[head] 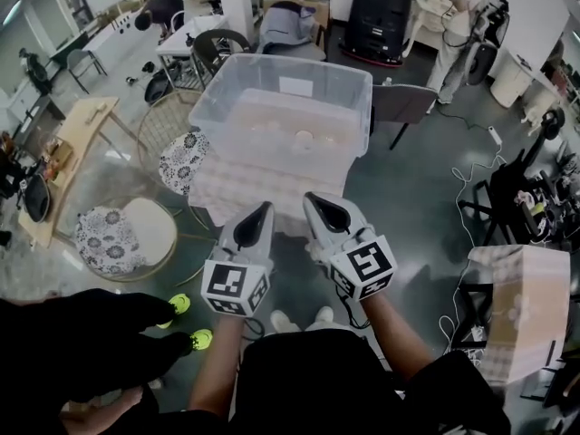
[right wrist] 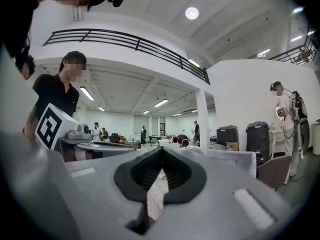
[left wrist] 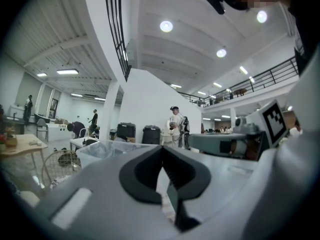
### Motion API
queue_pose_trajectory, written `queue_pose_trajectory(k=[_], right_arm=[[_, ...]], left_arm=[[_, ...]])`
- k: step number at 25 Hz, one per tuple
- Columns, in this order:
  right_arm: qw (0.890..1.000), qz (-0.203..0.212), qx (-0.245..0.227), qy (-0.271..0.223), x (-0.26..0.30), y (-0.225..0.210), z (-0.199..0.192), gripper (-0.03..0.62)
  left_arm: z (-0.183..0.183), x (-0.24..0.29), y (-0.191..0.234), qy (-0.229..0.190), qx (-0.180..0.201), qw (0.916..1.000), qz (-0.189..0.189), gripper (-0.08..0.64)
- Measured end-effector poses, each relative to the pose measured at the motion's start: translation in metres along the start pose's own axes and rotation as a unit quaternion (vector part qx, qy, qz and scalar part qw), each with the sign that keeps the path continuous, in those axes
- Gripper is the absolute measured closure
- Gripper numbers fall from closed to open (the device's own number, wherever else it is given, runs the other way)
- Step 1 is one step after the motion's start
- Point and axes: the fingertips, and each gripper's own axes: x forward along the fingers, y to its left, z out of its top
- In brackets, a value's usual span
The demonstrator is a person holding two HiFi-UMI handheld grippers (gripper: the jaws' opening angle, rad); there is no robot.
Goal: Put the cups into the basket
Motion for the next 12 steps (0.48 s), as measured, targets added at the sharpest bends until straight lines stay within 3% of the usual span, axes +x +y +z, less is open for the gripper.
queue_pose_trajectory(k=[12], right_arm=[[1.000,0.006,0.004,-0.003,-0.014,-0.006,0.000,0.591]], left_arm=[[-0.002,0.003,-0.018,0.002,0.002,1.0000,0.002,0.555]])
